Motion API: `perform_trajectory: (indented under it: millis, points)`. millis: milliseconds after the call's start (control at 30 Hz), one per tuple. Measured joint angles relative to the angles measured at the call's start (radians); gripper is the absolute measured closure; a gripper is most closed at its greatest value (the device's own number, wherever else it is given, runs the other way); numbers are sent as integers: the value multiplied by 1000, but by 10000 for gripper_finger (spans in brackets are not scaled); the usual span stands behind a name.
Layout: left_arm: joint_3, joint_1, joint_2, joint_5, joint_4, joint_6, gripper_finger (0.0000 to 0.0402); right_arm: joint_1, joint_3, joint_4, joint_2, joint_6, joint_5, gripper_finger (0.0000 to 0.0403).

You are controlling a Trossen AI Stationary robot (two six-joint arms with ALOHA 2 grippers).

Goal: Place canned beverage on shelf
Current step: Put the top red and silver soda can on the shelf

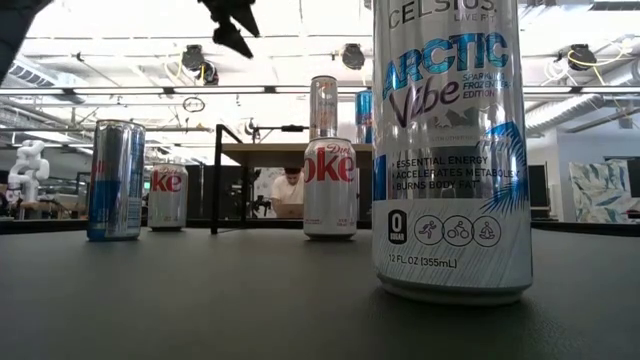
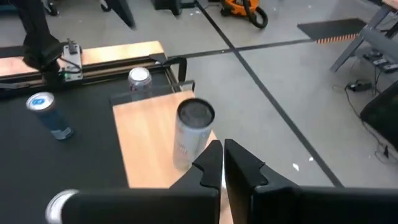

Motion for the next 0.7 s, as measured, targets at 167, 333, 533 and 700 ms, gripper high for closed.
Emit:
perform_trajectory:
  millis: [167, 333, 533, 700]
  points:
    - [0, -45, -72, 2, -48, -8, 4, 0, 0, -63, -19, 36, 0, 403]
    - [0, -56, -115, 3, -65, -8, 4, 0, 0, -125, -21, 69, 0, 403]
    - [0, -56, -126, -9, -56, -42, 4, 0, 0, -167, -21, 69, 0, 403]
    - [0, -56, -125, -38, 7, -59, 4, 0, 0, -170, -24, 69, 0, 403]
